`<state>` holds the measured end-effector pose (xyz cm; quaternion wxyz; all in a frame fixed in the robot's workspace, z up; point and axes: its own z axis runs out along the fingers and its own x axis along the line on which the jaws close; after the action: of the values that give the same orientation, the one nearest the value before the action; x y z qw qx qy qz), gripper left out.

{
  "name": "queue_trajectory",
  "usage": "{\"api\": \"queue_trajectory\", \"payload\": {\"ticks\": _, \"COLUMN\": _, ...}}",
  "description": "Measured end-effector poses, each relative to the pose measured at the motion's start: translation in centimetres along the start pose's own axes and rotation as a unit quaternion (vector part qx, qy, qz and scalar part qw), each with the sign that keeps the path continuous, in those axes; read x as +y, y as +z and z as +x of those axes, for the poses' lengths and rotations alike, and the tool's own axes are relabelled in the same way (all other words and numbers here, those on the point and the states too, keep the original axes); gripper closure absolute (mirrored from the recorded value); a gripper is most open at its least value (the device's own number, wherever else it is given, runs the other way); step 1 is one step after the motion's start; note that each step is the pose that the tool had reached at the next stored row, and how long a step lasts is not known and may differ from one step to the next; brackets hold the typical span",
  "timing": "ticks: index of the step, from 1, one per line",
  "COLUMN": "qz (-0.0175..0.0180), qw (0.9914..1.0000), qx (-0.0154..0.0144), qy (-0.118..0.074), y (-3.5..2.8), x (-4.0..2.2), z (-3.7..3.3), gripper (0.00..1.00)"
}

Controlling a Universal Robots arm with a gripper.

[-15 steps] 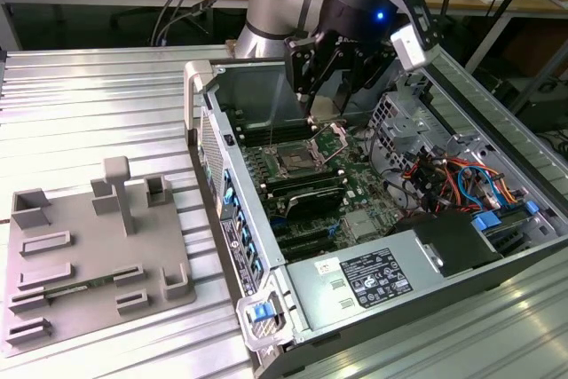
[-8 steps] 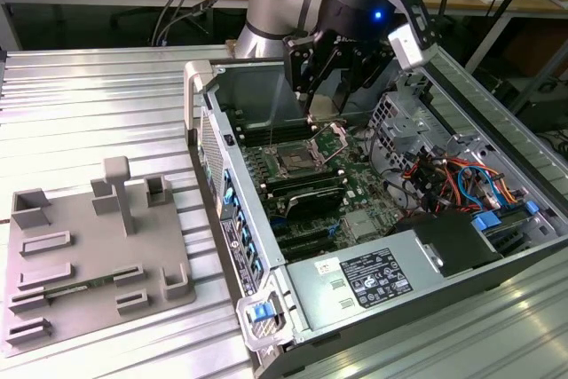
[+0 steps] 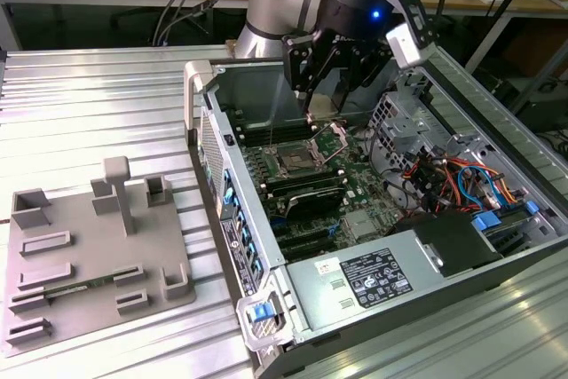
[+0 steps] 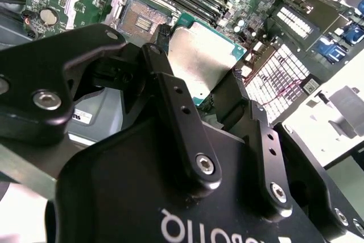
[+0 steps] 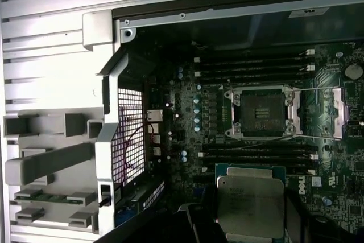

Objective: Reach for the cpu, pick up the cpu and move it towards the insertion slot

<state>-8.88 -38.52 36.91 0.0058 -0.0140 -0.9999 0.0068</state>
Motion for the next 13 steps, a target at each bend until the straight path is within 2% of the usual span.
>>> {"api": "queue_trajectory", "payload": {"ticks": 13, "qz": 0.0, "qw": 0.99999, "qx": 0.0, "qy": 0.004, "y": 0.21, "x": 0.8, "z": -0.26, "gripper": 0.45}}
